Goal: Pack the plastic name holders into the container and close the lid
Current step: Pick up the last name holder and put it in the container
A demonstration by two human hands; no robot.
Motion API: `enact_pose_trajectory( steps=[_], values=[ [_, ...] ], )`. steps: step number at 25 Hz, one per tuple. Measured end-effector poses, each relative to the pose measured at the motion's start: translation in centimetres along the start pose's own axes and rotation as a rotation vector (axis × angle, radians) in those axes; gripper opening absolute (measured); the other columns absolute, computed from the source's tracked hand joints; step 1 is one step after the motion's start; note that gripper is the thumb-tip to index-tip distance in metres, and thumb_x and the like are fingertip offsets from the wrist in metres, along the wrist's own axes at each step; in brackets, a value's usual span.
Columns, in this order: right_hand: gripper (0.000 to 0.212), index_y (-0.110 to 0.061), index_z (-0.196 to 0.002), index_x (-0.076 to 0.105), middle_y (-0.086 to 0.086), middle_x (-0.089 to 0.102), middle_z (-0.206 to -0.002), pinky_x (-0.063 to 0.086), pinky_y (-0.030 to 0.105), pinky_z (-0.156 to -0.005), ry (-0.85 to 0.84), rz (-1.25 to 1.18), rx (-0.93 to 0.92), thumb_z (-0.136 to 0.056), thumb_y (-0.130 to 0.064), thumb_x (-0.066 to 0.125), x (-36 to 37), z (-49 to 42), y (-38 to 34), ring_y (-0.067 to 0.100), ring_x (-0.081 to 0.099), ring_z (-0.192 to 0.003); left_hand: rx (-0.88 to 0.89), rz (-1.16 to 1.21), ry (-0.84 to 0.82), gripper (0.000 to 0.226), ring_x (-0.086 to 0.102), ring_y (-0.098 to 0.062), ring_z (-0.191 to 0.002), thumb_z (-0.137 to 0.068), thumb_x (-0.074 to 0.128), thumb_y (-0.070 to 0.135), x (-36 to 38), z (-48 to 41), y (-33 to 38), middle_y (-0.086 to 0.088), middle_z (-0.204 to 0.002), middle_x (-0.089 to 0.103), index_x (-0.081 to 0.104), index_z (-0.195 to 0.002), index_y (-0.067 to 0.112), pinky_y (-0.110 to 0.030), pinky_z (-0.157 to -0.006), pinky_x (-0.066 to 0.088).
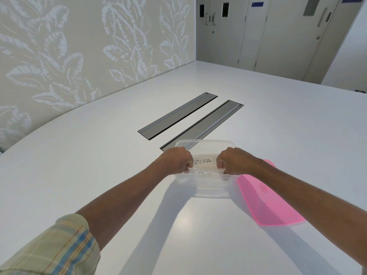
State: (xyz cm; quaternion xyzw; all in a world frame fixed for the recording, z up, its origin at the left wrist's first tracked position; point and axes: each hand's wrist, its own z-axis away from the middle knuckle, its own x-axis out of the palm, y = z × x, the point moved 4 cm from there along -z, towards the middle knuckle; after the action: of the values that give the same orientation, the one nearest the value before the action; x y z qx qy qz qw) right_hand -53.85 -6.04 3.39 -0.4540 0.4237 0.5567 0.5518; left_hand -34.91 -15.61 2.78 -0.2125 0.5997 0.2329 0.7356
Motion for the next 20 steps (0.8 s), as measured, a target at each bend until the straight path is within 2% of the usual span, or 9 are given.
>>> enact_pose_trajectory(
  steps=[3, 8, 10, 12, 15, 20],
  values=[
    [0.031, -0.025, -0.100, 0.077, -0.007, 0.066, -0.092, 0.053, 0.029, -0.073, -0.010, -0.023, 0.002, -0.078, -0.006, 0.068, 0.0, 0.0, 0.1, 0.023, 0.067, -0.086, 0.001, 0.010, 0.011, 0.025, 0.069, -0.028, -0.108, -0.091, 0.077, 0.024, 0.2, -0.2, -0.1, -0.002, -0.114, 0.074, 0.079, -0.116, 0.028, -0.030, -0.075, 0.044],
    [0.033, -0.026, -0.100, 0.077, -0.010, 0.062, -0.088, 0.056, 0.030, -0.076, -0.005, -0.060, 0.004, -0.077, -0.004, 0.067, -0.1, 0.2, 0.1, 0.024, 0.069, -0.088, -0.007, 0.056, 0.010, 0.024, 0.071, -0.025, -0.105, -0.089, 0.078, 0.022, 0.1, 0.0, -0.2, 0.000, -0.111, 0.076, 0.080, -0.113, 0.026, -0.035, -0.083, 0.056],
    [0.030, -0.024, -0.103, 0.078, -0.009, 0.068, -0.092, 0.058, 0.033, -0.081, -0.003, -0.130, 0.015, -0.079, -0.006, 0.073, -0.2, 0.2, 0.2, 0.022, 0.071, -0.093, -0.005, 0.104, 0.016, 0.021, 0.071, -0.020, -0.105, -0.089, 0.078, 0.026, -0.1, 0.3, -0.2, 0.003, -0.107, 0.079, 0.081, -0.110, 0.025, -0.039, -0.087, 0.059],
    [0.027, -0.021, -0.106, 0.077, -0.005, 0.074, -0.099, 0.059, 0.037, -0.085, 0.013, -0.223, 0.034, -0.081, -0.016, 0.083, -0.4, 0.4, 0.3, 0.021, 0.072, -0.095, -0.027, 0.196, 0.056, 0.017, 0.071, -0.017, -0.102, -0.091, 0.076, 0.033, -0.4, 0.7, -0.1, 0.007, -0.102, 0.081, 0.082, -0.105, 0.025, -0.041, -0.087, 0.060],
    [0.030, -0.019, -0.108, 0.078, -0.004, 0.076, -0.103, 0.059, 0.039, -0.087, 0.080, -0.350, 0.037, -0.082, -0.029, 0.087, -1.0, 1.3, 0.2, 0.017, 0.072, -0.095, -0.066, 0.304, 0.197, 0.018, 0.073, -0.017, -0.099, -0.096, 0.070, 0.036, -1.0, 1.5, 1.1, 0.009, -0.101, 0.081, 0.081, -0.107, 0.028, -0.041, -0.085, 0.061],
    [0.022, -0.019, -0.102, 0.080, -0.006, 0.077, -0.098, 0.060, 0.032, -0.085, 0.231, -0.518, 0.017, -0.084, -0.030, 0.086, -2.8, 4.1, 0.3, 0.009, 0.072, -0.090, -0.017, 0.504, 0.618, 0.022, 0.071, -0.018, -0.096, -0.100, 0.068, 0.026, -2.9, 3.5, 6.2, 0.004, -0.095, 0.078, 0.077, -0.119, 0.021, -0.039, -0.089, 0.056]
  ],
)
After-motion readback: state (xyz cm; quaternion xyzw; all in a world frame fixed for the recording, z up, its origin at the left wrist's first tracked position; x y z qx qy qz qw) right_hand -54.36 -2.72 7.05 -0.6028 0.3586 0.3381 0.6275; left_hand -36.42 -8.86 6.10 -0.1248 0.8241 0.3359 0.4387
